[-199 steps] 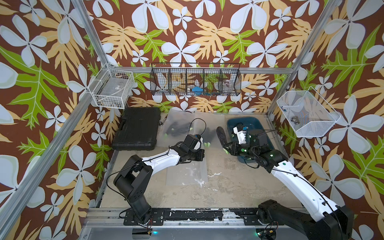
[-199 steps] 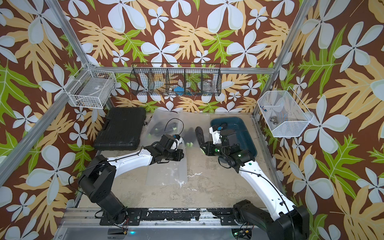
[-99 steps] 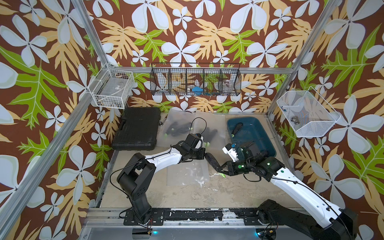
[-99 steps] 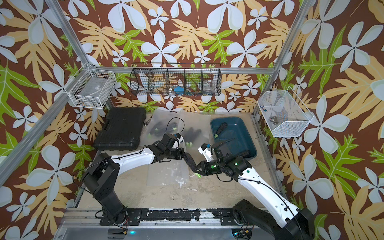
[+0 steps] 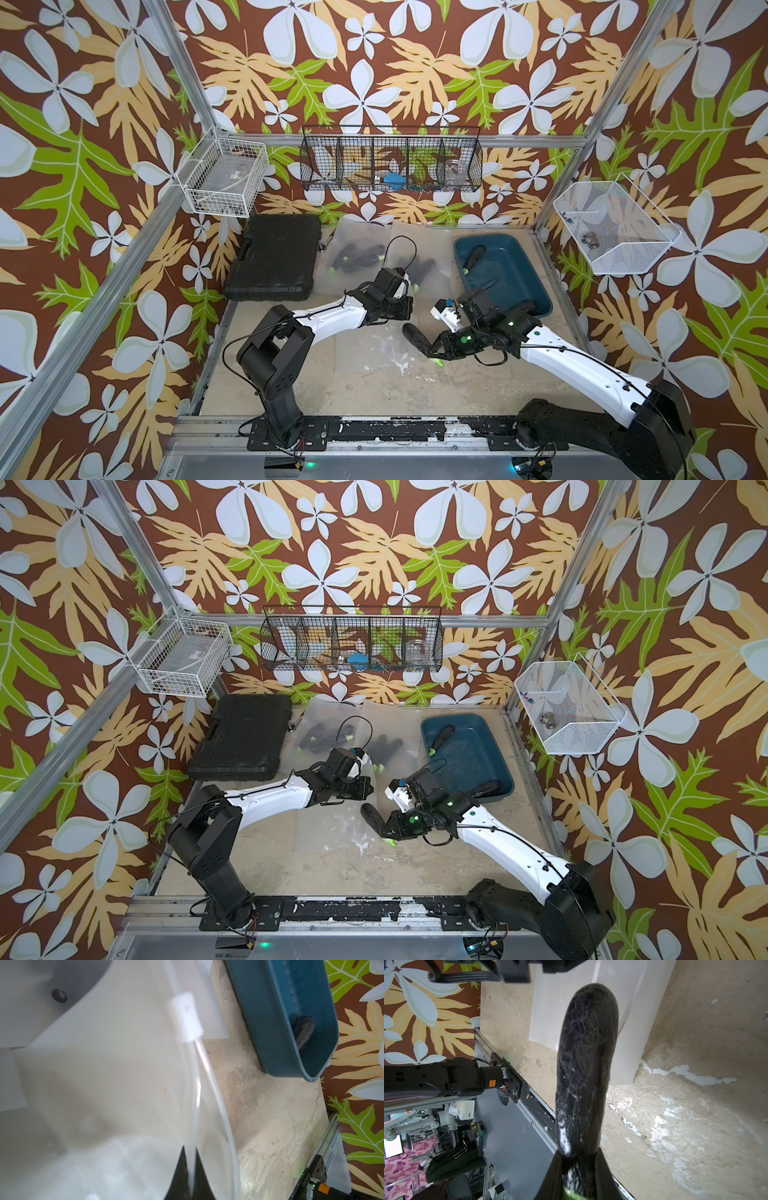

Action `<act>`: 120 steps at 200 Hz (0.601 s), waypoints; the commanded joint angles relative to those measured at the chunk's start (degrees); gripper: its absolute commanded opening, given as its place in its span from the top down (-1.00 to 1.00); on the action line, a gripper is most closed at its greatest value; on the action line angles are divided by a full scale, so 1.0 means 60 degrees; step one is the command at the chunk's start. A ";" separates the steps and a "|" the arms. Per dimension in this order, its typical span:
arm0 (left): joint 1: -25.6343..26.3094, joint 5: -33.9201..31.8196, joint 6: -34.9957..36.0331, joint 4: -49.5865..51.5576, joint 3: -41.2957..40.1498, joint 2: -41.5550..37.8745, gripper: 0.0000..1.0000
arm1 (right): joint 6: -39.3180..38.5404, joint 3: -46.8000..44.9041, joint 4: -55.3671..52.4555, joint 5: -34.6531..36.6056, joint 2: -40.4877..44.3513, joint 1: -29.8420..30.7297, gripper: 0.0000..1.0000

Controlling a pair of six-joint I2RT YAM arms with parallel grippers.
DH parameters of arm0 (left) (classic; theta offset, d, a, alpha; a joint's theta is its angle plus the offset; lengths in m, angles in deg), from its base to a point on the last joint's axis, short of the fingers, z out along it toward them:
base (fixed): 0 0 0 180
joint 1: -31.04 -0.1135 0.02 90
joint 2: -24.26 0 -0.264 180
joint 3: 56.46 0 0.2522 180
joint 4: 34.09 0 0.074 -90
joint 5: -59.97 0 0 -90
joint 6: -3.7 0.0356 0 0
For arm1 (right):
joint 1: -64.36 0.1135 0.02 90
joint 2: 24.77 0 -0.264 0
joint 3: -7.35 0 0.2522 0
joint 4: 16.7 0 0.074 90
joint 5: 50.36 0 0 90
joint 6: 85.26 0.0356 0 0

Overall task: Place the eggplant in a zip-top bag and seal the zipper
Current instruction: Place the eggplant in the zipper food storage bag.

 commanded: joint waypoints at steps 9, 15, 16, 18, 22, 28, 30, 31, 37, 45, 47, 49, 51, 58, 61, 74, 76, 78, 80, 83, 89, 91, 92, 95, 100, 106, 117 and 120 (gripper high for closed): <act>0.0053 -0.0395 0.0203 0.0149 -0.0162 -0.0225 0.98 | 0.0044 0.0080 -0.0124 0.0699 -0.0011 -0.0096 0.85; 0.0060 -0.0441 0.0224 0.0164 -0.0199 -0.0246 0.98 | 0.0039 0.0081 -0.0124 0.0713 0.0004 -0.0147 0.86; 0.0062 -0.0447 0.0228 0.0168 -0.0209 -0.0252 0.98 | 0.0045 0.0081 -0.0124 0.0714 0.0004 -0.0156 0.86; 0.0063 -0.0450 0.0249 0.0170 -0.0223 -0.0257 0.98 | 0.0060 0.0084 -0.0124 0.0726 0.0011 -0.0158 0.85; 0.0063 -0.0451 0.0260 0.0164 -0.0239 -0.0259 0.98 | 0.0057 0.0081 -0.0131 0.0751 0.0004 -0.0175 0.86; 0.0064 -0.0439 0.0291 0.0187 -0.0255 -0.0251 0.98 | 0.0044 0.0080 -0.0140 0.0798 0.0000 -0.0218 0.86; 0.0074 -0.0423 0.0294 0.0184 -0.0260 -0.0257 0.98 | 0.0041 0.0084 -0.0139 0.0820 -0.0008 -0.0229 0.86; 0.0069 -0.0416 0.0292 0.0192 -0.0261 -0.0265 0.99 | 0.0046 0.0082 -0.0139 0.0834 -0.0017 -0.0233 0.86; 0.0090 -0.0350 0.0320 0.0199 -0.0254 -0.0280 0.99 | 0.0024 0.0106 -0.0153 0.0898 -0.0056 -0.0252 0.85; 0.0128 -0.0265 0.0361 0.0244 -0.0251 -0.0316 1.00 | -0.0032 0.0159 -0.0210 0.1014 -0.0134 -0.0252 0.85; 0.0153 -0.0251 0.0363 0.0252 -0.0248 -0.0335 1.00 | -0.0036 0.0173 -0.0211 0.1028 -0.0162 -0.0252 0.85; 0.0177 -0.0237 0.0378 0.0268 -0.0237 -0.0351 1.00 | -0.0067 0.0188 -0.0223 0.1046 -0.0215 -0.0252 0.85; 0.0198 -0.0222 0.0378 0.0280 -0.0234 -0.0377 1.00 | -0.0085 0.0188 -0.0226 0.1053 -0.0230 -0.0252 0.85; 0.0261 -0.0169 0.0392 0.0322 -0.0207 -0.0463 1.00 | -0.0143 0.0237 -0.0226 0.1059 -0.0358 -0.0252 0.85; 0.0295 -0.0142 0.0393 0.0329 -0.0196 -0.0506 1.00 | -0.0161 0.0252 -0.0227 0.1053 -0.0418 -0.0252 0.85; 0.0415 -0.0024 0.0418 0.0389 -0.0145 -0.0713 1.00 | -0.0276 0.0353 -0.0227 0.1023 -0.0653 -0.0252 0.85; 0.0433 -0.0004 0.0429 0.0409 -0.0134 -0.0735 1.00 | -0.0306 0.0376 -0.0230 0.1023 -0.0695 -0.0252 0.84; 0.0445 0.0019 0.0442 0.0421 -0.0131 -0.0780 1.00 | -0.0314 0.0392 -0.0220 0.1012 -0.0720 -0.0252 0.84; 0.0459 0.0047 0.0453 0.0435 -0.0130 -0.0814 1.00 | -0.0334 0.0408 -0.0218 0.1009 -0.0745 -0.0256 0.84; 0.0475 0.0101 0.0463 0.0448 -0.0130 -0.0852 1.00 | -0.0362 0.0436 -0.0200 0.1016 -0.0795 -0.0253 0.84; 0.0493 0.0241 0.0495 0.0499 -0.0130 -0.0947 1.00 | -0.0412 0.0519 -0.0208 0.1096 -0.0876 -0.0252 0.84; 0.0504 0.0289 0.0503 0.0513 -0.0130 -0.0969 1.00 | -0.0435 0.0560 -0.0222 0.1129 -0.0904 -0.0245 0.84; 0.0518 0.0321 0.0506 0.0518 -0.0130 -0.0980 1.00 | -0.0449 0.0577 -0.0232 0.1142 -0.0919 -0.0248 0.84; 0.0530 0.0412 0.0528 0.0551 -0.0130 -0.1012 1.00 | -0.0494 0.0637 -0.0247 0.1190 -0.0959 -0.0244 0.84; 0.0556 0.0545 0.0560 0.0609 -0.0141 -0.1079 1.00 | -0.0520 0.0725 -0.0267 0.1273 -0.1026 -0.0252 0.84; 0.0566 0.0645 0.0569 0.0669 -0.0158 -0.1150 1.00 | -0.0564 0.0835 -0.0260 0.1357 -0.1097 -0.0252 0.83; 0.0601 0.0760 0.0570 0.0740 -0.0252 -0.1342 1.00 | -0.0588 0.0975 -0.0207 0.1487 -0.1219 -0.0252 0.83; 0.0616 0.0817 0.0558 0.0740 -0.0275 -0.1386 1.00 | -0.0594 0.1011 -0.0175 0.1491 -0.1268 -0.0252 0.83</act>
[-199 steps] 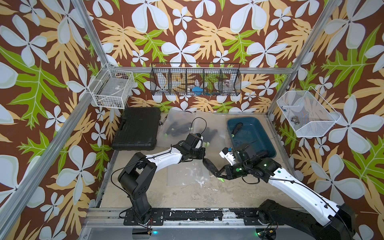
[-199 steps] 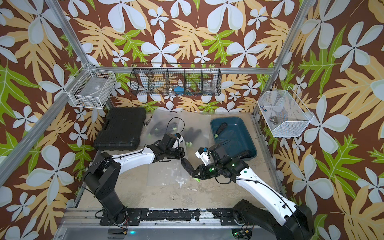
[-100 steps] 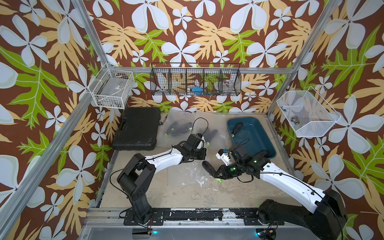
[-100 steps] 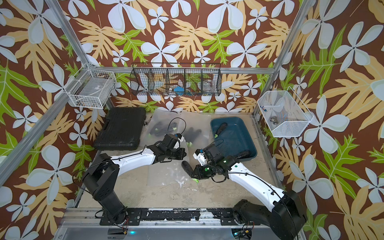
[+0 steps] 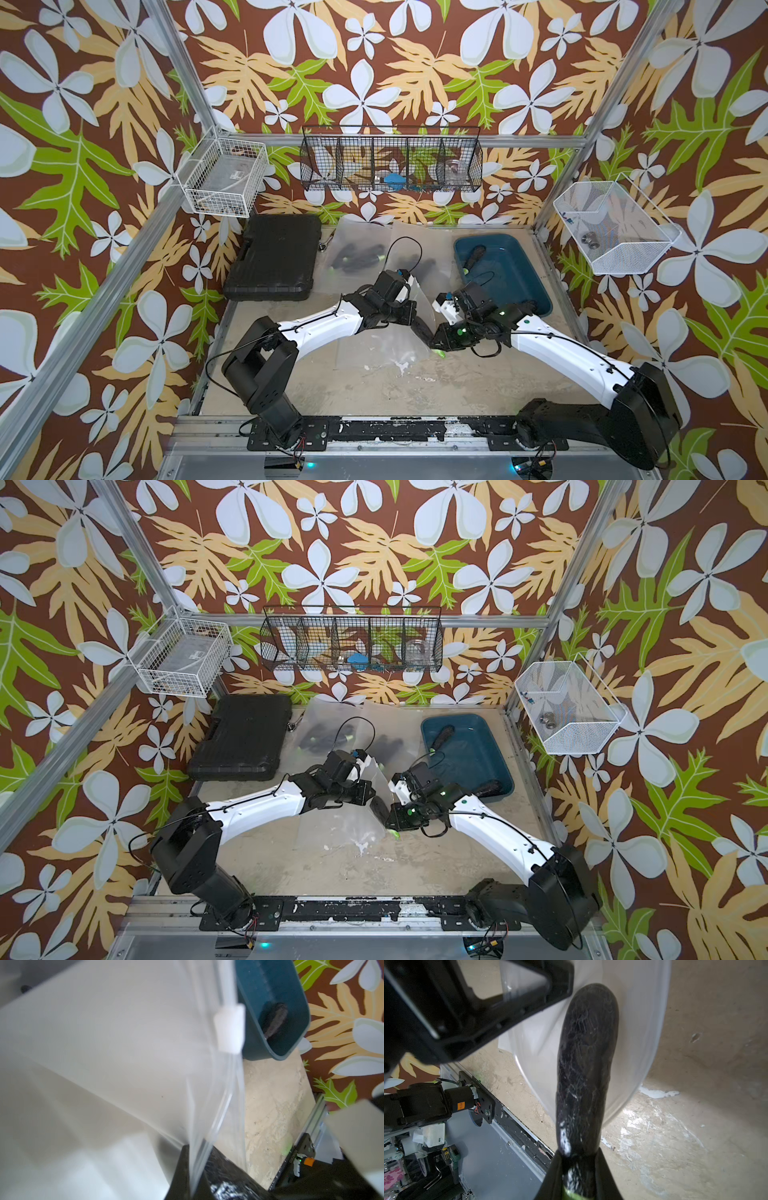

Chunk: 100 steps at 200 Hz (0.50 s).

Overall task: Place the eggplant in a zip-top bag and seal the zipper
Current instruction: Place the eggplant in the zipper food storage bag.

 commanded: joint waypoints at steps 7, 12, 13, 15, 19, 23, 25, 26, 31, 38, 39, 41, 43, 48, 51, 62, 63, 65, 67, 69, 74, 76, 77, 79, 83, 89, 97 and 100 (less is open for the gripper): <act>0.0075 0.0733 0.0171 0.0203 -0.0155 -0.0409 1.00 | -0.0353 0.0370 0.0100 0.0320 -0.0304 -0.0004 0.82; 0.0077 0.0831 0.0148 0.0213 -0.0192 -0.0476 1.00 | -0.0375 0.0435 0.0157 0.0315 -0.0390 -0.0004 0.81; 0.0077 0.0858 0.0147 0.0214 -0.0202 -0.0484 1.00 | -0.0376 0.0447 0.0170 0.0322 -0.0397 -0.0004 0.81; 0.0077 0.0901 0.0135 0.0214 -0.0209 -0.0497 1.00 | -0.0391 0.0473 0.0190 0.0327 -0.0428 -0.0004 0.81; 0.0077 0.0992 0.0124 0.0214 -0.0233 -0.0531 1.00 | -0.0380 0.0507 0.0260 0.0325 -0.0483 -0.0004 0.81; 0.0077 0.1086 0.0122 0.0212 -0.0241 -0.0560 1.00 | -0.0369 0.0528 0.0336 0.0345 -0.0531 -0.0004 0.80; 0.0077 0.1119 0.0111 0.0225 -0.0248 -0.0571 1.00 | -0.0364 0.0541 0.0371 0.0344 -0.0546 -0.0004 0.80; 0.0077 0.1142 0.0106 0.0227 -0.0252 -0.0568 1.00 | -0.0363 0.0551 0.0387 0.0351 -0.0556 -0.0004 0.80; 0.0088 0.1215 0.0082 0.0221 -0.0268 -0.0608 1.00 | -0.0346 0.0566 0.0488 0.0360 -0.0600 -0.0004 0.79; 0.0084 0.1285 0.0056 0.0227 -0.0306 -0.0654 1.00 | -0.0320 0.0600 0.0621 0.0373 -0.0672 -0.0003 0.78; 0.0081 0.1298 0.0050 0.0221 -0.0310 -0.0661 1.00 | -0.0319 0.0602 0.0629 0.0373 -0.0692 -0.0004 0.77; 0.0089 0.1297 0.0037 0.0223 -0.0313 -0.0673 1.00 | -0.0314 0.0615 0.0660 0.0373 -0.0718 -0.0008 0.77; 0.0091 0.1326 0.0012 0.0224 -0.0332 -0.0698 1.00 | -0.0299 0.0625 0.0690 0.0373 -0.0739 -0.0005 0.76; 0.0092 0.1359 -0.0029 0.0215 -0.0363 -0.0727 1.00 | -0.0269 0.0649 0.0768 0.0373 -0.0792 -0.0004 0.76; 0.0081 0.1377 -0.0050 0.0183 -0.0379 -0.0759 1.00 | -0.0249 0.0648 0.0825 0.0373 -0.0821 0.0003 0.75; 0.0090 0.1465 -0.0188 0.0145 -0.0409 -0.0811 1.00 | -0.0102 0.0620 0.1120 0.0448 -0.0858 -0.0004 0.74; 0.0083 0.1469 -0.0212 0.0143 -0.0413 -0.0820 1.00 | -0.0093 0.0619 0.1149 0.0469 -0.0858 -0.0004 0.73; 0.0078 0.1482 -0.0248 0.0131 -0.0416 -0.0819 1.00 | -0.0056 0.0623 0.1204 0.0496 -0.0859 -0.0004 0.73; 0.0081 0.1497 -0.0279 0.0116 -0.0417 -0.0837 1.00 | -0.0025 0.0631 0.1247 0.0536 -0.0851 0.0003 0.72; 0.0089 0.1496 -0.0305 0.0102 -0.0424 -0.0841 1.00 | 0.0015 0.0633 0.1306 0.0571 -0.0846 0.0008 0.72; 0.0091 0.1496 -0.0430 0.0009 -0.0456 -0.0884 1.00 | 0.0127 0.0607 0.1493 0.0670 -0.0830 0.0031 0.70; 0.0084 0.1493 -0.0467 -0.0035 -0.0478 -0.0916 1.00 | 0.0160 0.0594 0.1572 0.0711 -0.0800 0.0045 0.69; 0.0088 0.1490 -0.0498 -0.0064 -0.0477 -0.0916 1.00 | 0.0185 0.0592 0.1610 0.0733 -0.0793 0.0049 0.68; 0.0080 0.1487 -0.0557 -0.0086 -0.0505 -0.0945 1.00 | 0.0240 0.0579 0.1697 0.0789 -0.0784 0.0060 0.67; 0.0077 0.1460 -0.0690 -0.0207 -0.0562 -0.1002 1.00 | 0.0328 0.0551 0.1841 0.0899 -0.0754 0.0079 0.66; 0.0048 0.1457 -0.0891 -0.0393 -0.0651 -0.1078 1.00 | 0.0445 0.0501 0.2069 0.1076 -0.0702 0.0129 0.66; -0.0015 0.1559 -0.1221 -0.0708 -0.0808 -0.1154 1.00 | 0.0609 0.0389 0.2386 0.1408 -0.0609 0.0222 0.64; -0.0044 0.1653 -0.1345 -0.0827 -0.0847 -0.1177 1.00 | 0.0679 0.0341 0.2501 0.1561 -0.0578 0.0267 0.64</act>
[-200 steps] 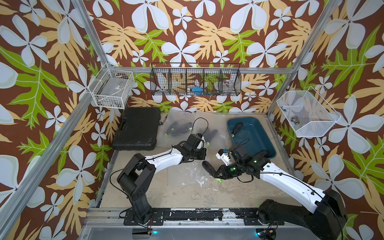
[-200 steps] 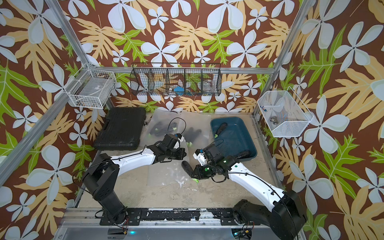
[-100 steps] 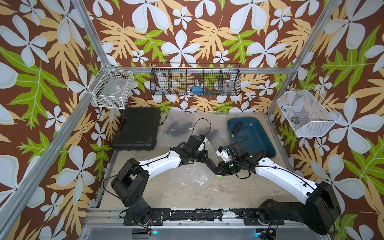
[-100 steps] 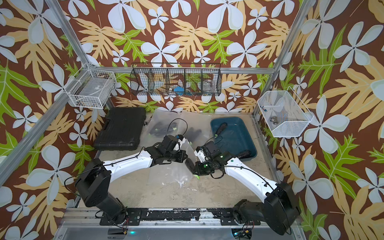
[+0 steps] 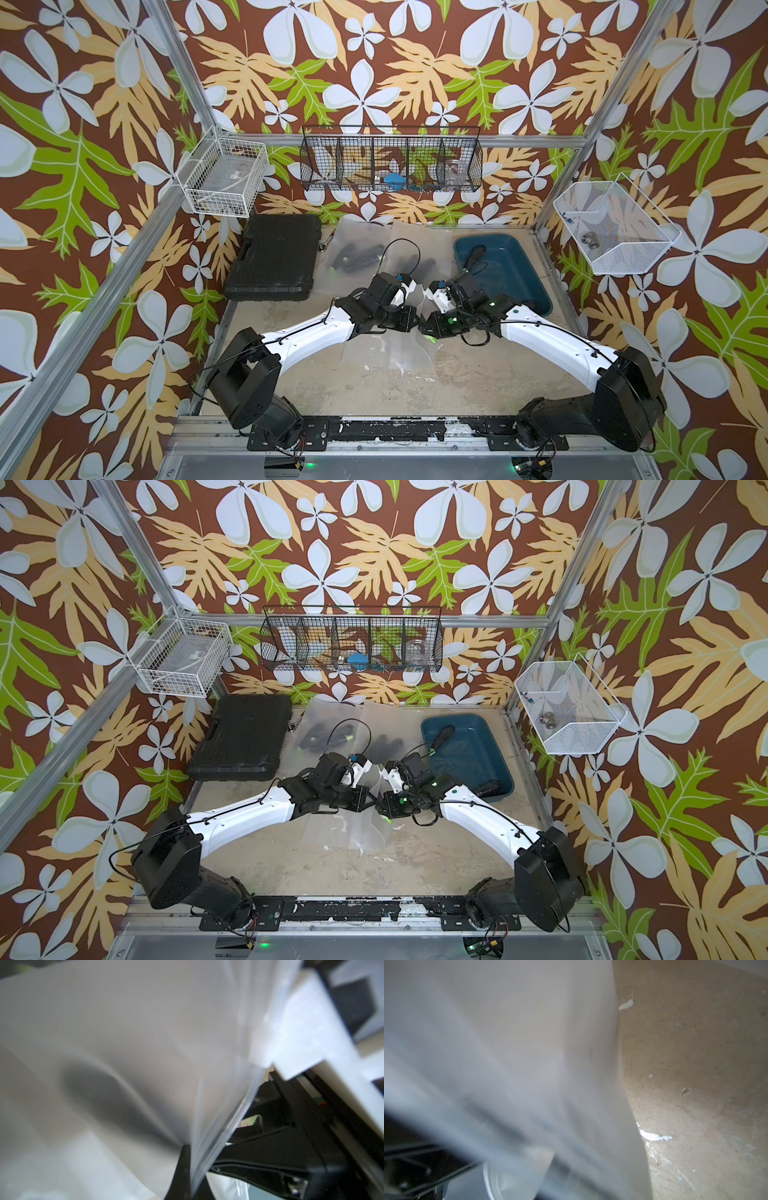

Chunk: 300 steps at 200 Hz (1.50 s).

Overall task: Place the eggplant in a zip-top bag and seal the zipper
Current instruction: Place the eggplant in the zipper food storage bag, then pick up the eggplant from the basket.

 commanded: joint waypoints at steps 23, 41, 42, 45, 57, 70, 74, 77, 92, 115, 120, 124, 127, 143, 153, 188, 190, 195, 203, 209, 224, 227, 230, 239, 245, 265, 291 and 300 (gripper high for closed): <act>-0.0301 0.0627 -0.1292 -0.1089 -0.0338 -0.0193 1.00 | 0.0904 -0.0702 0.2220 0.1362 0.0374 0.0347 0.52; -0.0387 0.0461 -0.1430 -0.1125 -0.0382 -0.0298 1.00 | 0.1033 -0.1077 0.2980 0.1395 0.0384 0.0448 0.39; -0.0391 0.0464 -0.1436 -0.1134 -0.0379 -0.0309 1.00 | 0.1037 -0.1092 0.3024 0.1389 0.0379 0.0458 0.38; -0.0415 0.0457 -0.1460 -0.1150 -0.0393 -0.0327 1.00 | 0.1052 -0.1149 0.3139 0.1370 0.0368 0.0467 0.35; -0.0548 0.0434 -0.1605 -0.1191 -0.0464 -0.0413 1.00 | 0.1096 -0.1253 0.3504 0.1110 0.0322 0.0498 0.19; -0.0680 0.0320 -0.1616 -0.1160 -0.0508 -0.0472 1.00 | 0.1041 -0.1164 0.3453 0.0985 0.0386 0.0498 0.08; -0.0729 0.0242 -0.1560 -0.1080 -0.0480 -0.0474 1.00 | 0.0987 -0.1091 0.3352 0.1009 0.0441 0.0498 0.05; -0.0754 0.0160 -0.1512 -0.1010 -0.0468 -0.0455 1.00 | 0.0921 -0.1011 0.3248 0.1055 0.0486 0.0498 0.05; -0.0856 -0.0168 -0.1255 -0.0683 -0.0362 -0.0368 1.00 | 0.0613 -0.0718 0.2742 0.1226 0.0821 0.0476 -0.01; -0.0910 -0.0561 -0.1001 -0.0552 -0.0265 -0.0141 1.00 | 0.0182 -0.0327 0.2003 0.0855 0.1175 -0.0011 -0.04; -0.0912 -0.0610 -0.0987 -0.0544 -0.0259 -0.0078 1.00 | 0.0139 -0.0278 0.1887 0.0734 0.1220 -0.0207 -0.04; -0.0909 -0.0623 -0.0967 -0.0544 -0.0233 -0.0024 1.00 | 0.0115 -0.0252 0.1835 0.0666 0.1257 -0.0377 -0.04; -0.0915 -0.0610 -0.0960 -0.0544 -0.0223 0.0015 1.00 | 0.0094 -0.0256 0.1802 0.0644 0.1289 -0.0520 -0.04; -0.0911 -0.0518 -0.0945 -0.0572 -0.0172 0.0172 1.00 | 0.0045 -0.0270 0.1818 0.0873 0.1368 -0.1274 -0.04; -0.0908 -0.0463 -0.0906 -0.0577 -0.0168 0.0246 1.00 | 0.0060 -0.0250 0.2000 0.1261 0.1283 -0.1739 -0.04; -0.0910 -0.0294 -0.0660 -0.0546 -0.0170 0.0273 1.00 | 0.0728 -0.0187 0.3388 0.3703 0.0207 -0.2865 -0.04; -0.0919 -0.0305 -0.0654 -0.0546 -0.0178 0.0267 1.00 | 0.0762 -0.0177 0.3492 0.3795 0.0102 -0.2928 -0.04; -0.0908 -0.0279 -0.0637 -0.0544 -0.0193 0.0271 1.00 | 0.0832 -0.0116 0.3704 0.3974 -0.0165 -0.3079 -0.04; -0.0912 -0.0224 -0.0615 -0.0544 -0.0208 0.0280 1.00 | 0.0896 0.0060 0.3929 0.4215 -0.0669 -0.3308 -0.04; -0.0911 -0.0167 -0.0608 -0.0544 -0.0215 0.0283 1.00 | 0.0924 0.0268 0.4025 0.4347 -0.1071 -0.3487 -0.04; -0.0910 -0.0103 -0.0562 -0.0500 -0.0223 0.0281 1.00 | 0.0902 0.0907 0.4078 0.4463 -0.2130 -0.3890 -0.04; -0.0912 -0.0111 -0.0538 -0.0500 -0.0229 0.0273 1.00 | 0.0883 0.1075 0.4022 0.4462 -0.2370 -0.3966 -0.04; -0.0916 -0.0104 -0.0542 -0.0500 -0.0222 0.0268 1.00 | 0.0857 0.1221 0.3949 0.4484 -0.2594 -0.4034 -0.04; -0.0913 -0.0114 -0.0525 -0.0507 -0.0255 0.0243 1.00 | 0.0755 0.1639 0.3892 0.4661 -0.3151 -0.4143 -0.04; -0.0912 -0.0110 -0.0534 -0.0514 -0.0252 0.0223 1.00 | 0.0660 0.1839 0.3915 0.4745 -0.3484 -0.4209 -0.05; -0.0910 -0.0105 -0.0545 -0.0595 -0.0312 0.0239 1.00 | 0.0612 0.2510 0.4008 0.4767 -0.4420 -0.4451 -0.04; -0.0911 -0.0093 -0.0557 -0.0679 -0.0332 0.0365 1.00 | 0.0637 0.3565 0.3823 0.4722 -0.5543 -0.4697 -0.04; -0.0910 -0.0085 -0.0560 -0.0720 -0.0321 0.0409 1.00 | 0.0625 0.3884 0.3776 0.4720 -0.5893 -0.4758 -0.05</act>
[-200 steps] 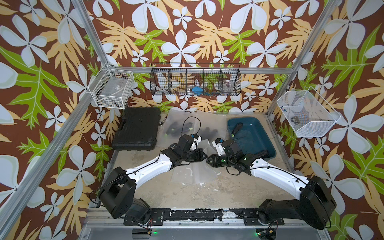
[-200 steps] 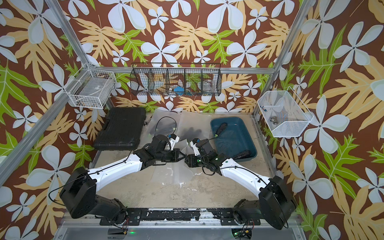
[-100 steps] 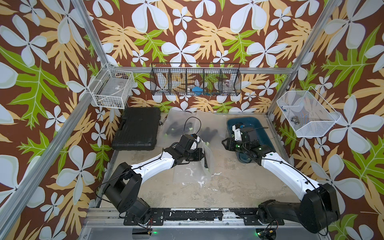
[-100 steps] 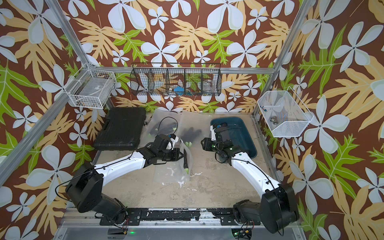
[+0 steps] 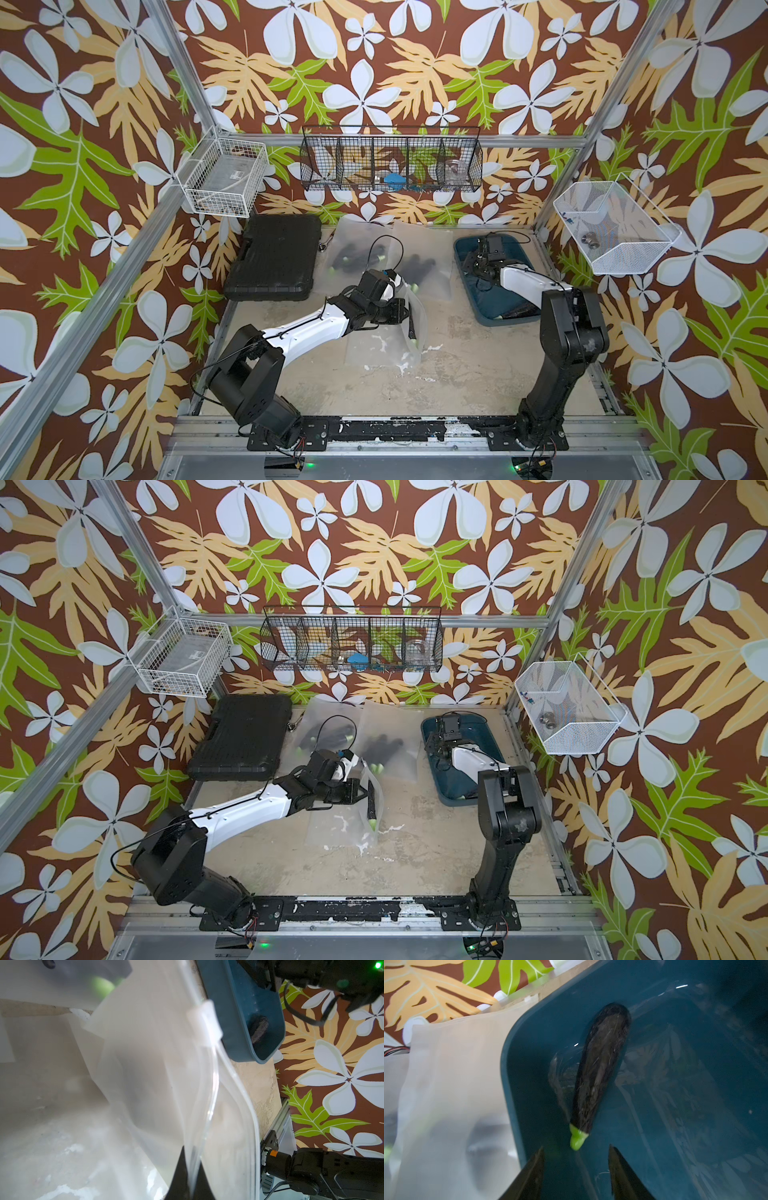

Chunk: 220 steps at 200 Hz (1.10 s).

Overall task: Place the eggplant in a zip-top bag and seal the zipper
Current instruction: Pick up the eggplant from the basket.

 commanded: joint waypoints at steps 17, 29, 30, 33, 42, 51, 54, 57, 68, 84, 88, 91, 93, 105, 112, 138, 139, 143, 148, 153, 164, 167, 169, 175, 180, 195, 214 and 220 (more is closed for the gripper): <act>-0.0017 0.0077 0.0062 -0.0212 0.0056 0.0166 1.00 | 0.0006 0.1250 -0.0055 0.0116 -0.1249 -0.0261 -0.04; -0.0018 0.0104 0.0096 -0.0227 0.0084 0.0206 1.00 | 0.0017 0.1735 -0.0258 0.0011 -0.1757 -0.0348 -0.05; -0.0024 0.0101 0.0099 -0.0228 0.0084 0.0211 1.00 | 0.0024 0.1782 -0.0279 0.0006 -0.1794 -0.0350 -0.05; -0.0016 0.0098 0.0095 -0.0222 0.0100 0.0215 1.00 | 0.0019 0.1887 -0.0328 -0.0020 -0.1922 -0.0351 -0.05; -0.0020 0.0096 0.0127 -0.0193 0.0144 0.0244 1.00 | -0.0033 0.2154 -0.0426 -0.0083 -0.2225 -0.0351 -0.04; -0.0018 0.0085 0.0167 -0.0182 0.0176 0.0279 1.00 | -0.0032 0.2338 -0.0549 -0.0098 -0.2457 -0.0358 -0.02; -0.0016 0.0076 0.0166 -0.0177 0.0183 0.0291 1.00 | -0.0032 0.2374 -0.0580 -0.0108 -0.2518 -0.0352 -0.01; -0.0015 0.0062 0.0182 -0.0170 0.0186 0.0291 1.00 | -0.0030 0.2395 -0.0602 -0.0104 -0.2564 -0.0351 -0.01; -0.0018 0.0038 0.0203 -0.0141 0.0229 0.0305 1.00 | -0.0003 0.2383 -0.0706 -0.0025 -0.2624 -0.0353 0.05; -0.0015 -0.0008 0.0260 -0.0112 0.0301 0.0354 1.00 | 0.0021 0.2022 -0.0515 0.0030 -0.2367 -0.0365 0.18; -0.0017 -0.0019 0.0274 -0.0099 0.0339 0.0360 1.00 | -0.0004 0.1934 -0.0474 0.0034 -0.2270 -0.0369 0.20; -0.0019 -0.0040 0.0291 -0.0076 0.0352 0.0373 1.00 | -0.0012 0.1868 -0.0450 0.0037 -0.2189 -0.0379 0.22; -0.0020 -0.0050 0.0293 -0.0069 0.0359 0.0376 1.00 | -0.0031 0.1835 -0.0447 0.0036 -0.2144 -0.0372 0.24; -0.0015 -0.0104 0.0350 -0.0052 0.0426 0.0417 1.00 | -0.0120 0.1730 -0.0507 0.0004 -0.1833 -0.0431 0.30; -0.0016 -0.0137 0.0393 -0.0046 0.0464 0.0448 1.00 | -0.0210 0.1709 -0.0590 -0.0027 -0.1637 -0.0455 0.34; -0.0020 -0.0265 0.0504 -0.0050 0.0588 0.0589 1.00 | -0.0512 0.1364 -0.0818 -0.0051 -0.0600 -0.0475 0.43; -0.0018 -0.0267 0.0509 -0.0044 0.0599 0.0607 1.00 | -0.0512 0.1348 -0.0823 -0.0054 -0.0550 -0.0479 0.43; -0.0026 -0.0296 0.0519 -0.0055 0.0596 0.0635 1.00 | -0.0541 0.1279 -0.0885 -0.0085 -0.0365 -0.0468 0.44; -0.0016 -0.0311 0.0528 -0.0060 0.0610 0.0679 1.00 | -0.0568 0.1158 -0.0948 -0.0076 -0.0134 -0.0468 0.44; -0.0015 -0.0339 0.0548 -0.0074 0.0628 0.0718 1.00 | -0.0590 0.1019 -0.0971 -0.0092 0.0092 -0.0453 0.44; -0.0019 -0.0329 0.0543 -0.0158 0.0612 0.0771 1.00 | -0.0618 0.0626 -0.0966 -0.0221 0.0662 -0.0428 0.44; -0.0023 -0.0328 0.0543 -0.0179 0.0611 0.0783 1.00 | -0.0640 0.0544 -0.0991 -0.0296 0.0800 -0.0415 0.44; -0.0021 -0.0316 0.0535 -0.0190 0.0611 0.0793 1.00 | -0.0631 0.0490 -0.1026 -0.0359 0.0892 -0.0411 0.44; -0.0025 -0.0299 0.0534 -0.0212 0.0624 0.0796 1.00 | -0.0623 0.0338 -0.1122 -0.0587 0.1192 -0.0363 0.45; -0.0019 -0.0297 0.0530 -0.0228 0.0626 0.0801 1.00 | -0.0628 0.0183 -0.1169 -0.0821 0.1470 -0.0292 0.45; -0.0016 -0.0352 0.0543 -0.0255 0.0627 0.0765 1.00 | -0.0665 -0.0340 -0.1253 -0.1389 0.2343 0.0247 0.45; -0.0018 -0.0414 0.0539 -0.0285 0.0626 0.0772 1.00 | -0.0795 -0.1071 -0.1221 -0.2152 0.3463 0.1287 0.45; -0.0019 -0.0416 0.0520 -0.0290 0.0626 0.0801 1.00 | -0.0818 -0.1311 -0.1144 -0.2421 0.3788 0.1601 0.46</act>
